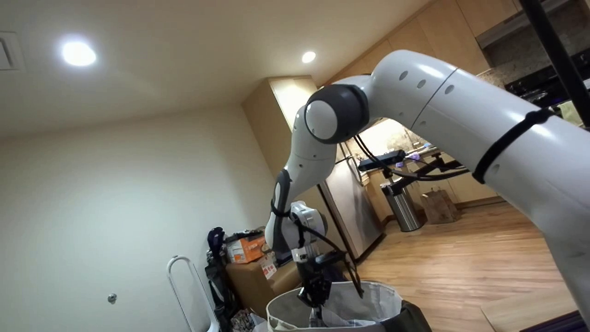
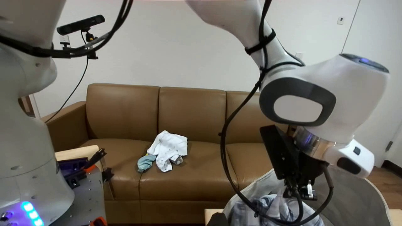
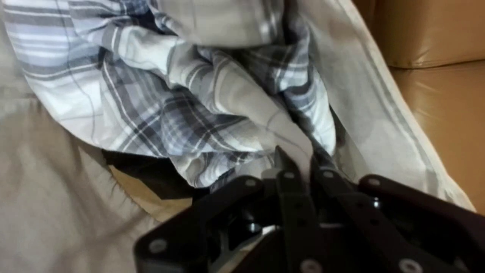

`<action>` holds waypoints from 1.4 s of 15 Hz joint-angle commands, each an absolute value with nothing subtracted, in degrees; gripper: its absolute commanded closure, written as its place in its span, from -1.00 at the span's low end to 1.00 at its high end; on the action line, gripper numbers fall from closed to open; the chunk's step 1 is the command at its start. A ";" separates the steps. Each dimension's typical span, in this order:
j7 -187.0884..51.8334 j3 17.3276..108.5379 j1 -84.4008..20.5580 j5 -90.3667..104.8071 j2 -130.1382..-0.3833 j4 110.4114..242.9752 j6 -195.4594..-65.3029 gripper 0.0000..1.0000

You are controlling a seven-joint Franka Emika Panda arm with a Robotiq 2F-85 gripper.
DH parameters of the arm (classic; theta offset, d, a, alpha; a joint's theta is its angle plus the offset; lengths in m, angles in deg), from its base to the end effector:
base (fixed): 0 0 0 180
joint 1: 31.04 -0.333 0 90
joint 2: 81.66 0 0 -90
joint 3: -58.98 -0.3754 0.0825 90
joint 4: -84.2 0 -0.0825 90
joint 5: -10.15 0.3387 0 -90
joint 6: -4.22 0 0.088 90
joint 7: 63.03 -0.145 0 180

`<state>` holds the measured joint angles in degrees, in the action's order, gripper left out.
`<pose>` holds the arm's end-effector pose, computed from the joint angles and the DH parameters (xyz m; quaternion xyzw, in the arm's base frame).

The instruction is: Move all the clothes from the couch and put them in the carrier bag

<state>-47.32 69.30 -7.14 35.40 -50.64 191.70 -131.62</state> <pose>0.5392 -0.3348 0.2699 -0.9468 0.3043 -0.0318 0.0996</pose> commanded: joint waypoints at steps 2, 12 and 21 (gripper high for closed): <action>-46.57 68.32 -4.21 32.51 -47.92 189.44 -128.58 0.38; -47.00 68.74 -5.07 29.15 -57.42 179.45 -108.25 -0.87; -47.23 62.04 -16.15 27.97 -53.57 159.92 -86.56 -1.00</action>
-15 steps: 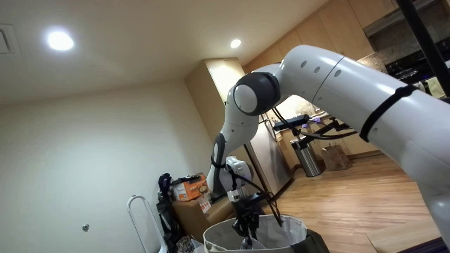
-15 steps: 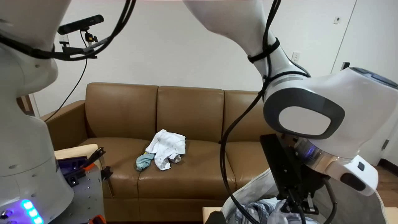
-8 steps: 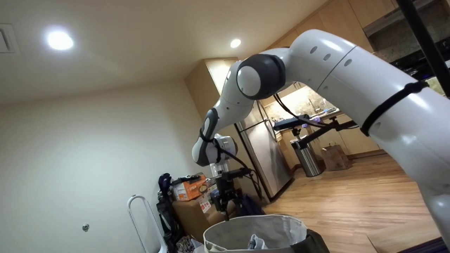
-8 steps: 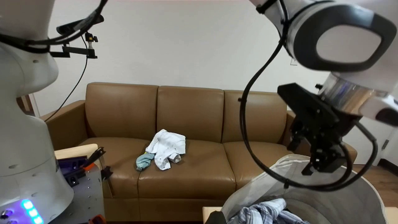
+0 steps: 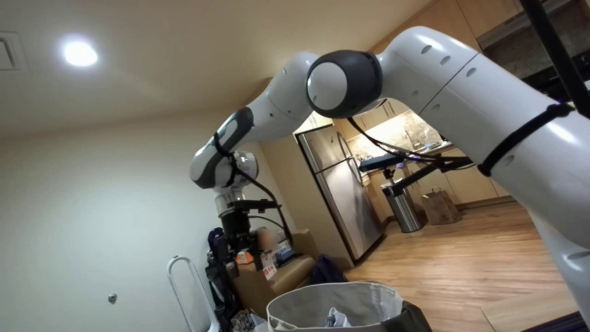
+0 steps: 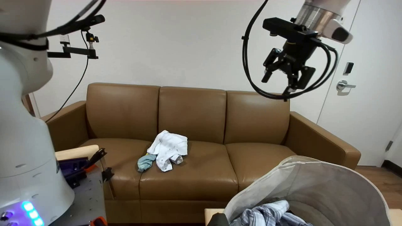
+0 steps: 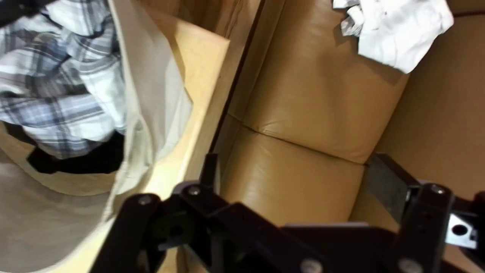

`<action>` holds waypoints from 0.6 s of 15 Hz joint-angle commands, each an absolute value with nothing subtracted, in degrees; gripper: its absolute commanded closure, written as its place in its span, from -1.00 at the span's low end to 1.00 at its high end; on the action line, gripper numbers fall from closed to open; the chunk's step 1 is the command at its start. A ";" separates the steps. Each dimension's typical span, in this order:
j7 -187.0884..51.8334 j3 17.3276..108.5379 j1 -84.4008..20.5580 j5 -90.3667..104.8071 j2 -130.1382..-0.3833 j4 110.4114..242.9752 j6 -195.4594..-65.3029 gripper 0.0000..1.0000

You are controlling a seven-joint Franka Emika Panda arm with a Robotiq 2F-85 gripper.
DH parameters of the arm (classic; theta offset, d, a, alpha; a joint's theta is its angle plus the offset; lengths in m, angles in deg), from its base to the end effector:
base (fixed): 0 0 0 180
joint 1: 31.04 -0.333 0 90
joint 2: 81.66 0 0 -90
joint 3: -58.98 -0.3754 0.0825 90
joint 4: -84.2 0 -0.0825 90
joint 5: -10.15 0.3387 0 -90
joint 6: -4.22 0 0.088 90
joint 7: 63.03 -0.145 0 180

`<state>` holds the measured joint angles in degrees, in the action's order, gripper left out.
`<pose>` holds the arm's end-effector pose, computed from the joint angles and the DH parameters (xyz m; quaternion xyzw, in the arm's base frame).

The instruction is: Move all the clothes from the couch and put them in the carrier bag

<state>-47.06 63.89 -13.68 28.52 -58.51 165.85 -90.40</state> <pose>0.6069 -0.1914 0.4868 -0.9831 0.0790 0.0361 0.1612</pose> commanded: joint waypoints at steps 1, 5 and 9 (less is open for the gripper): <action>-47.15 61.23 -17.23 28.21 -51.73 158.75 -85.88 -1.00; -45.02 58.24 -18.79 29.68 -45.54 156.50 -82.87 -1.00; -46.44 58.49 -18.93 29.82 -45.60 158.82 -83.86 -1.00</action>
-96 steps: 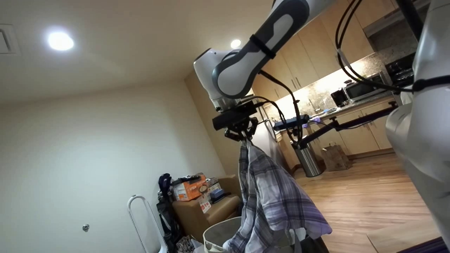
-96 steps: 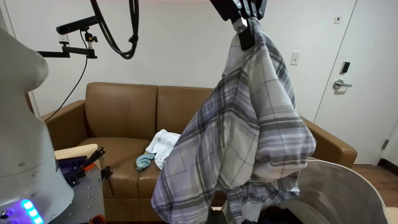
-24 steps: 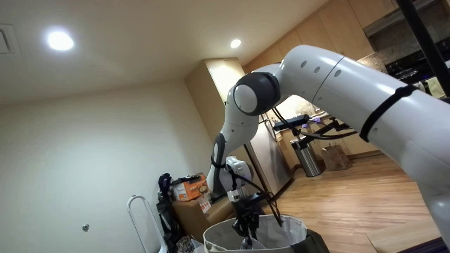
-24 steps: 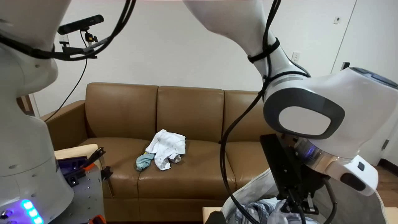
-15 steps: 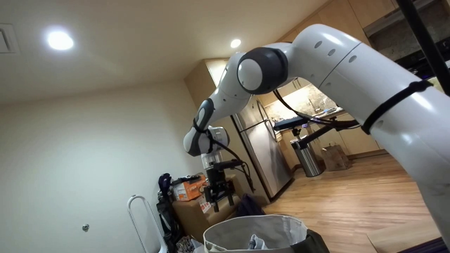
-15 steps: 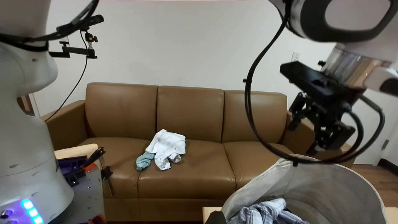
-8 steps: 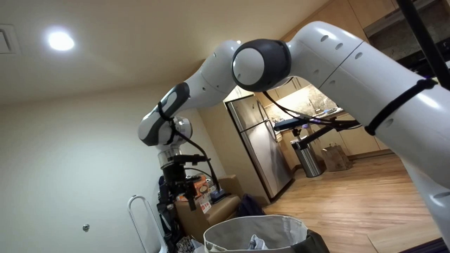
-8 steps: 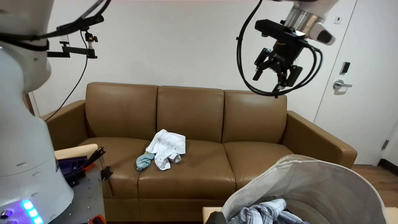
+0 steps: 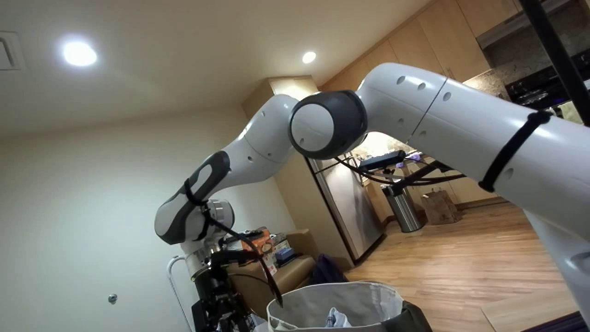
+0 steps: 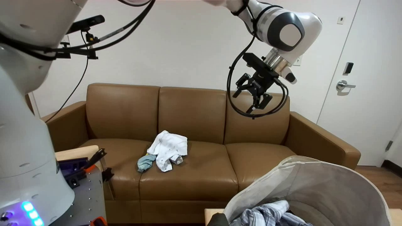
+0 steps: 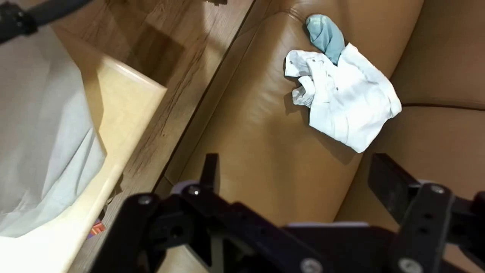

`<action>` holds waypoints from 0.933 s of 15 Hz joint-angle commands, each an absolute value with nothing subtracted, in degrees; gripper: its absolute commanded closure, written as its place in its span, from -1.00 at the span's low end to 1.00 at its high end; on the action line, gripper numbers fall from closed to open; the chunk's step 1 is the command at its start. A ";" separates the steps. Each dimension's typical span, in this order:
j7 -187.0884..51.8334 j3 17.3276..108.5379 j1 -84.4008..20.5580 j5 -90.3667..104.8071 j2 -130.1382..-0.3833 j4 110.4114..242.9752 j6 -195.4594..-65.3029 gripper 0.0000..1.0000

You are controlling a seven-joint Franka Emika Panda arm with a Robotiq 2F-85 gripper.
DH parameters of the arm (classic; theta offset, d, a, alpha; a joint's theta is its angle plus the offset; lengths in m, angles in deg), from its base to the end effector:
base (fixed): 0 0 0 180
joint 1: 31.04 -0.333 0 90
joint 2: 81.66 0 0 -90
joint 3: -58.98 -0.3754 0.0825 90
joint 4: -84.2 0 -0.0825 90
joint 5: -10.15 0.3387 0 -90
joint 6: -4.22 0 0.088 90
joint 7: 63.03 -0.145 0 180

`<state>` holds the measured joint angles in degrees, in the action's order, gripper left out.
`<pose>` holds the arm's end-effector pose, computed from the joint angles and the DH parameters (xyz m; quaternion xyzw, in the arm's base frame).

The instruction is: Move all the clothes from the couch and put them in the carrier bag

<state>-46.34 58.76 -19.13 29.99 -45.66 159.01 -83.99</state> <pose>0.6583 -0.0856 0.3856 -0.9661 -0.0136 0.1452 0.2132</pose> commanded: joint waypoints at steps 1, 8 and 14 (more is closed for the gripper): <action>-46.10 58.55 -18.37 30.02 -45.49 158.51 -83.37 -1.00; -42.70 55.06 -27.42 18.73 -32.59 141.32 -82.49 -1.00; -40.12 53.09 -39.06 9.21 -17.08 127.45 -80.56 -1.00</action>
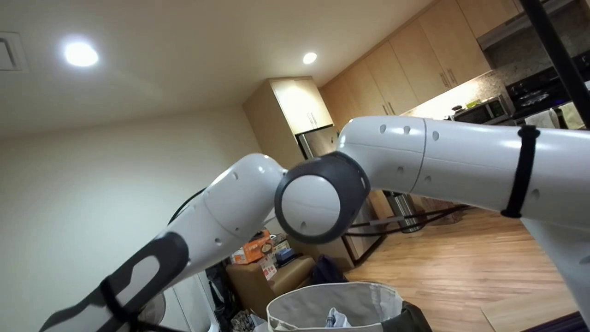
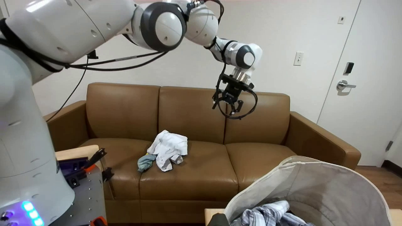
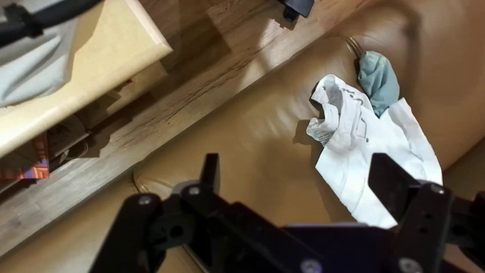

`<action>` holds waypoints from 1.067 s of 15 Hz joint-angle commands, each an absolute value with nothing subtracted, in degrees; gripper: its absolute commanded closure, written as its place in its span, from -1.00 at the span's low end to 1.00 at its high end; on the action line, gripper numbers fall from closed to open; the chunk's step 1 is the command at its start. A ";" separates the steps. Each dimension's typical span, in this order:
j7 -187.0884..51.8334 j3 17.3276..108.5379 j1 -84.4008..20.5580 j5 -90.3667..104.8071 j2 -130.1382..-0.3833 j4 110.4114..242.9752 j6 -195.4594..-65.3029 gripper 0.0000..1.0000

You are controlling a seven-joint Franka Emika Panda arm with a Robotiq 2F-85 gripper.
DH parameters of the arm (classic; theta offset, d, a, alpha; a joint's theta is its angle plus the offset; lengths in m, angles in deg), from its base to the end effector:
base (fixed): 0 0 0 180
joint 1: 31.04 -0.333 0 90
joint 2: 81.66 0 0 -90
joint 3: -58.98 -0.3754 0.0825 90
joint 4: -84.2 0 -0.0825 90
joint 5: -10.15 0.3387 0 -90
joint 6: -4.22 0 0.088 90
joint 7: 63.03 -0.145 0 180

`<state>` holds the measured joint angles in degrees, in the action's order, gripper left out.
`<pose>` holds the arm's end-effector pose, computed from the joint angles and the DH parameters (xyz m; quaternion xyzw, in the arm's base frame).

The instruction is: Move all the clothes from the couch and put them in the carrier bag

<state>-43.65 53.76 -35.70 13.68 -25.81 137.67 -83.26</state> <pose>0.7237 0.1101 0.2765 -0.9521 -0.2311 0.1805 0.0864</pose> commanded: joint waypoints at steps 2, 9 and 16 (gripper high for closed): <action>-37.43 53.40 -42.04 5.97 -12.92 123.90 -80.52 -1.00; -27.62 53.47 -40.66 6.28 -13.49 123.79 -78.35 -1.00; -27.86 54.04 -47.15 3.86 -6.93 124.67 -104.70 -1.00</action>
<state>-26.06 53.81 -43.02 5.73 -10.57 124.43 -93.51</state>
